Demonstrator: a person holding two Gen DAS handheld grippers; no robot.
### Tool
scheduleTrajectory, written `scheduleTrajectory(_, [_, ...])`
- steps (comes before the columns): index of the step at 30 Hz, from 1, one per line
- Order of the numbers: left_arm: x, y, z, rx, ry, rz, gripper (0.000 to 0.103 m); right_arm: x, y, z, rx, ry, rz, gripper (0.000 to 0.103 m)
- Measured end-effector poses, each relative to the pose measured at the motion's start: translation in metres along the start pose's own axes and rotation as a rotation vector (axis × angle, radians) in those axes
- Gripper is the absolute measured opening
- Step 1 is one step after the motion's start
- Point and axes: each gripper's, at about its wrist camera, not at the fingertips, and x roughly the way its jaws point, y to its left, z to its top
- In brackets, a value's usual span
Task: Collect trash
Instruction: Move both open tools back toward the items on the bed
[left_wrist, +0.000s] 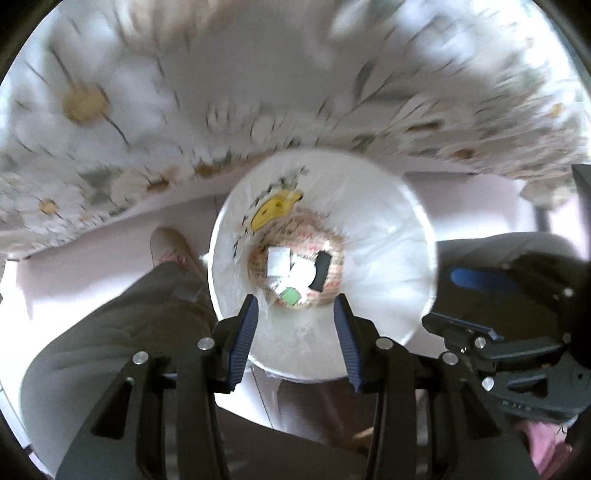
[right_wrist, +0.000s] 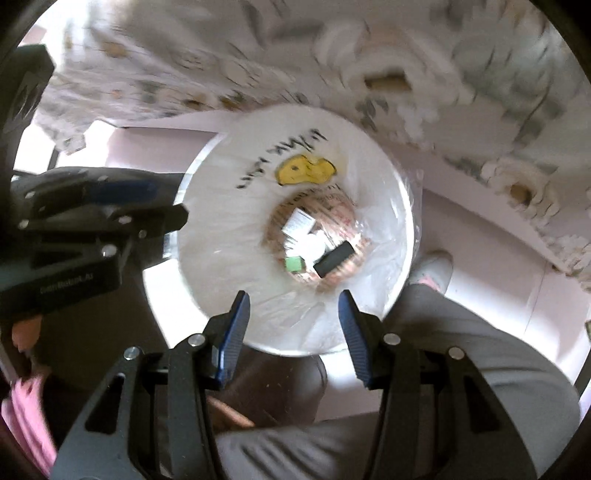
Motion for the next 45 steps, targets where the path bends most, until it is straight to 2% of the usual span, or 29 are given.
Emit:
scheduleTrajectory(6, [-0.073, -0.005, 0.006, 0.034, -0.128, 0.009, 0.060, -0.067, -0.004, -0.003, -0.022, -0.113, -0.002, 0.051])
scheduleTrajectory(7, [-0.081, -0.006, 0.008, 0.045, -0.144, 0.013, 0.064, -0.075, -0.002, -0.003, -0.030, -0.125, -0.005, 0.051])
scheduleTrajectory(8, [-0.089, -0.008, 0.011, 0.060, -0.166, 0.028, 0.068, -0.085, -0.002, -0.002, -0.038, -0.139, -0.011, 0.051])
scheduleTrajectory(11, [-0.117, -0.014, 0.019, 0.095, -0.239, 0.088, 0.071, -0.116, -0.006, 0.000, -0.046, -0.183, -0.039, 0.051])
scheduleTrajectory(15, [-0.143, -0.017, 0.034, 0.109, -0.273, 0.072, 0.079, -0.158, -0.009, 0.004, -0.072, -0.245, -0.081, 0.051])
scheduleTrajectory(20, [-0.174, -0.018, 0.052, 0.112, -0.309, 0.055, 0.080, -0.207, -0.009, 0.006, -0.099, -0.339, -0.127, 0.051])
scheduleTrajectory(24, [-0.203, -0.018, 0.061, 0.111, -0.351, 0.025, 0.083, -0.239, -0.008, 0.010, -0.117, -0.402, -0.152, 0.058])
scheduleTrajectory(26, [-0.217, -0.020, 0.069, 0.126, -0.382, 0.039, 0.084, -0.253, -0.007, 0.014, -0.124, -0.429, -0.168, 0.058])
scheduleTrajectory(28, [-0.229, -0.022, 0.076, 0.141, -0.409, 0.061, 0.086, -0.264, -0.009, 0.021, -0.127, -0.448, -0.183, 0.065])
scheduleTrajectory(32, [-0.250, -0.024, 0.094, 0.171, -0.450, 0.108, 0.091, -0.289, -0.010, 0.035, -0.135, -0.487, -0.241, 0.071])
scheduleTrajectory(40, [-0.276, -0.023, 0.129, 0.210, -0.500, 0.142, 0.091, -0.336, -0.016, 0.069, -0.132, -0.566, -0.274, 0.072])
scheduleTrajectory(45, [-0.288, -0.018, 0.156, 0.223, -0.532, 0.185, 0.092, -0.365, -0.022, 0.095, -0.133, -0.642, -0.335, 0.072])
